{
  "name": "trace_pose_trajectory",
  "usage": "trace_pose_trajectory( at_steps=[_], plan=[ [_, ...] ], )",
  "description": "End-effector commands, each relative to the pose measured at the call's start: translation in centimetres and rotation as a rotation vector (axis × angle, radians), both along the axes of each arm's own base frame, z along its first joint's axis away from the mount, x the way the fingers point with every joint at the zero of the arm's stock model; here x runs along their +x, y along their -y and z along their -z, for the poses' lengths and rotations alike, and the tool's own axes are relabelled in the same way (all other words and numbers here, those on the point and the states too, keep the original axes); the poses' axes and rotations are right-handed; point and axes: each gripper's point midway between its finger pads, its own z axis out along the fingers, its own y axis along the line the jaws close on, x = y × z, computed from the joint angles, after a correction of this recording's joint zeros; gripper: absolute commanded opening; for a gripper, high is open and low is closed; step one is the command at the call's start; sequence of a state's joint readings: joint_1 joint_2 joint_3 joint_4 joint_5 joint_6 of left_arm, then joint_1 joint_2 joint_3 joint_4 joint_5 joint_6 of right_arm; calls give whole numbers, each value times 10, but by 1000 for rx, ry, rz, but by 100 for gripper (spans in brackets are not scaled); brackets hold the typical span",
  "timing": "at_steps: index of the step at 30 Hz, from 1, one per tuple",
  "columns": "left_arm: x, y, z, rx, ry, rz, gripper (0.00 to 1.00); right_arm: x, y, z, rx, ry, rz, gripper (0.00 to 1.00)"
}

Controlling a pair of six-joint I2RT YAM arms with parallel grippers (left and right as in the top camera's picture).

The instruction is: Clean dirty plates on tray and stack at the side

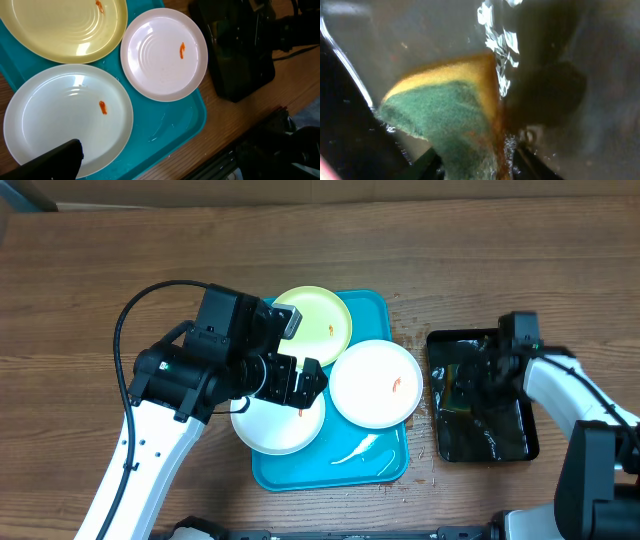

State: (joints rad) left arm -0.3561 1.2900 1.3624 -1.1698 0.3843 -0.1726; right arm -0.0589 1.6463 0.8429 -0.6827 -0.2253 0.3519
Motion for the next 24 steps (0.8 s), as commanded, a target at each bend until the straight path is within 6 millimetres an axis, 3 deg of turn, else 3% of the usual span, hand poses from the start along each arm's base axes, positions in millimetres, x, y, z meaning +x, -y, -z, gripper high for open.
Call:
trace_pose_trajectory(
  at_steps=[1, 3, 8, 9, 11, 16, 20, 24],
  plan=[
    [3, 2, -8, -3, 31, 12, 100, -13, 1, 11, -7, -14, 24, 23],
    [2, 2, -8, -3, 31, 13, 100, -13, 1, 10, -5, -17, 24, 4],
    [2, 2, -8, -3, 30, 13, 100, -5, -1, -15, 29, -24, -16, 4],
    [2, 2, -8, -3, 30, 13, 100, -3, -1, -21, 28, -27, -29, 7],
    [2, 2, -8, -3, 30, 13, 100, -1, 0, -37, 19, -45, -54, 30],
    [3, 2, -8, -3, 33, 13, 100, 4, 3, -59, 6, -60, -52, 50],
    [6, 3, -9, -8, 45, 13, 100, -2, 2, -52, 7, -80, -49, 54],
    [7, 4, -8, -7, 40, 13, 100, -15, 2, -26, -11, -104, -19, 52]
  ],
)
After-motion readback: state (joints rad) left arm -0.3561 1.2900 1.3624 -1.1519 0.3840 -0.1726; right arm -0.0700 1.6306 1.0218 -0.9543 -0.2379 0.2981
